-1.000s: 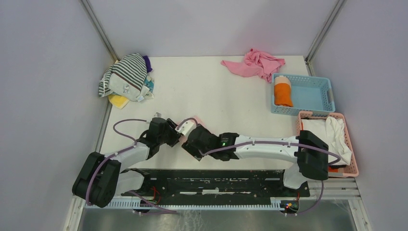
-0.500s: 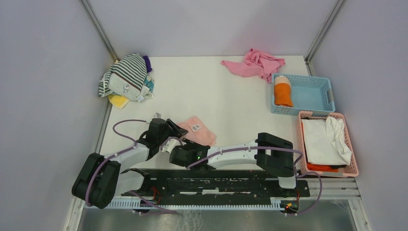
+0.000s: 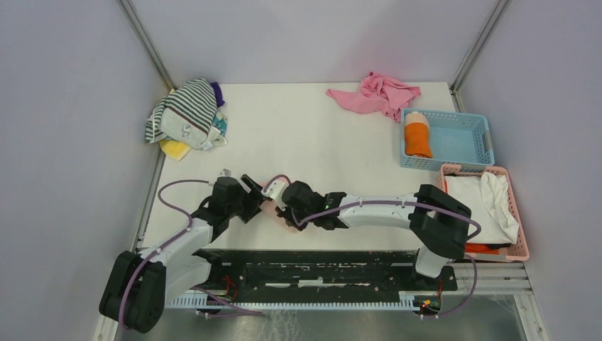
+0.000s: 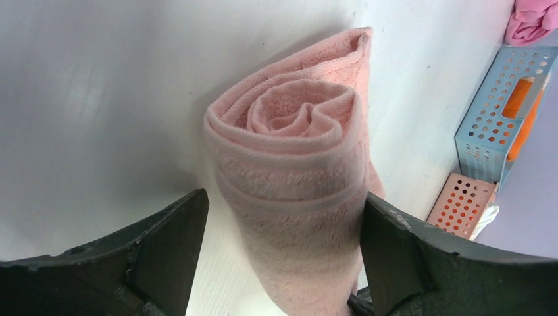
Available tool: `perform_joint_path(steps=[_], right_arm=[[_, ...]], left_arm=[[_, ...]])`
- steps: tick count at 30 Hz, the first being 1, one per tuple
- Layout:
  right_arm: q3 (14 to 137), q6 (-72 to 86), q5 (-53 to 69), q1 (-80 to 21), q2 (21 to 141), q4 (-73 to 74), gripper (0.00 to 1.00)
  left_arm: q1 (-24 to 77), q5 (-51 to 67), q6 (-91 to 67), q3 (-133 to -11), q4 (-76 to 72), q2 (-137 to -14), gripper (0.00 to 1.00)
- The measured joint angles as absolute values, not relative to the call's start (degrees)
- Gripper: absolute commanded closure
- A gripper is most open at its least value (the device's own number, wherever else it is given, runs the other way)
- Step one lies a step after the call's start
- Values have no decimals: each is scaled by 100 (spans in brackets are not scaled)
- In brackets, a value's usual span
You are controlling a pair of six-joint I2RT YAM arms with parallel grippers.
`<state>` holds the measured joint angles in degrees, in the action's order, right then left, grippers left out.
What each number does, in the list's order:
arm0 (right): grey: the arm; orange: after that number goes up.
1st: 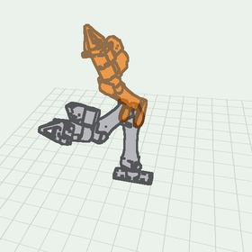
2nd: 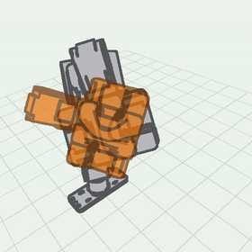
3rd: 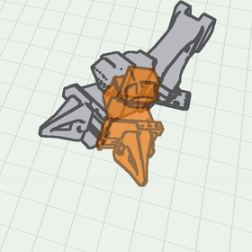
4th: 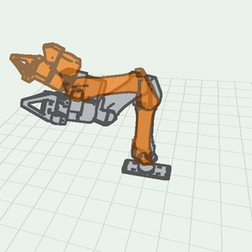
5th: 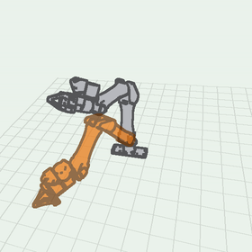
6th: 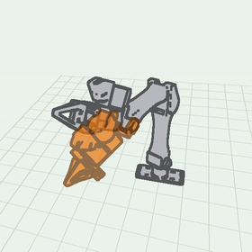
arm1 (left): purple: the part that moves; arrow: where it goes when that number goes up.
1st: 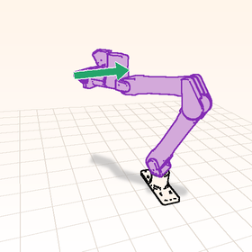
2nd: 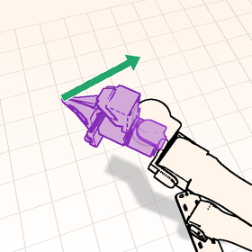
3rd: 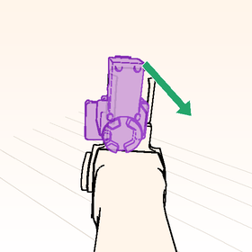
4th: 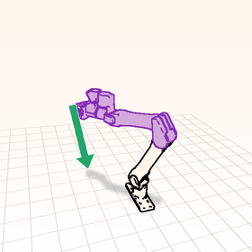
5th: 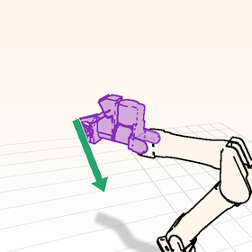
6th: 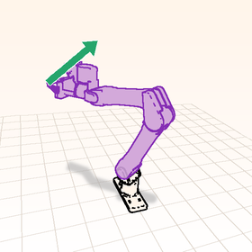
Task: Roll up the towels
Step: Roll the towel at the center of the board.
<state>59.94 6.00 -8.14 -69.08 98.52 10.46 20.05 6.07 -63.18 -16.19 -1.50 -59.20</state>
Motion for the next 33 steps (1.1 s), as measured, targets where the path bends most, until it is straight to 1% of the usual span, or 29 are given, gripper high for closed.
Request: perform_joint_path(steps=[7, 11, 13, 17, 20, 22, 25, 29, 31, 32, 33], right_arm=[[5516, 1284, 1638, -5839, 9780, 97, 91], [5310, 1907, 2998, -5347, 10090, -683, 91], [5214, 2206, 3468, -5190, 10232, -1048, 91], [5052, 2875, 4276, -4886, 10597, -1804, 91], [4993, 3319, 4672, -4685, 10860, -2224, 89], [4984, 3586, 4897, -4569, 11017, -2429, 83], [4956, 3830, 4998, -4506, 11100, -2606, 73], [4947, 3765, 4755, -4525, 10903, -2303, 55], [4936, 3562, 4423, -4576, 10575, -1861, 48], [4932, 3433, 4189, -4611, 10379, -1601, 43], [4930, 3299, 3946, -4648, 10175, -1321, 34]], left_arm=[[1791, 596, -6169, -1697, 510, -5269, 10], [1728, 607, -6136, -1697, 637, -5214, 10], [1704, 609, -6119, -1697, 650, -5251, 11], [1671, 609, -6071, -1706, 572, -5544, 15], [1667, 631, -6064, -1750, 410, -5817, 23], [1669, 652, -6060, -1763, 283, -5961, 31], [1667, 692, -6055, -1761, 104, -6145, 38], [1669, 819, -6053, -1754, -187, -6375, 44], [1671, 875, -6051, -1754, -327, -6477, 46], [1678, 915, -6051, -1754, -397, -6532, 46], [1686, 932, -6051, -1754, -458, -6576, 46]])
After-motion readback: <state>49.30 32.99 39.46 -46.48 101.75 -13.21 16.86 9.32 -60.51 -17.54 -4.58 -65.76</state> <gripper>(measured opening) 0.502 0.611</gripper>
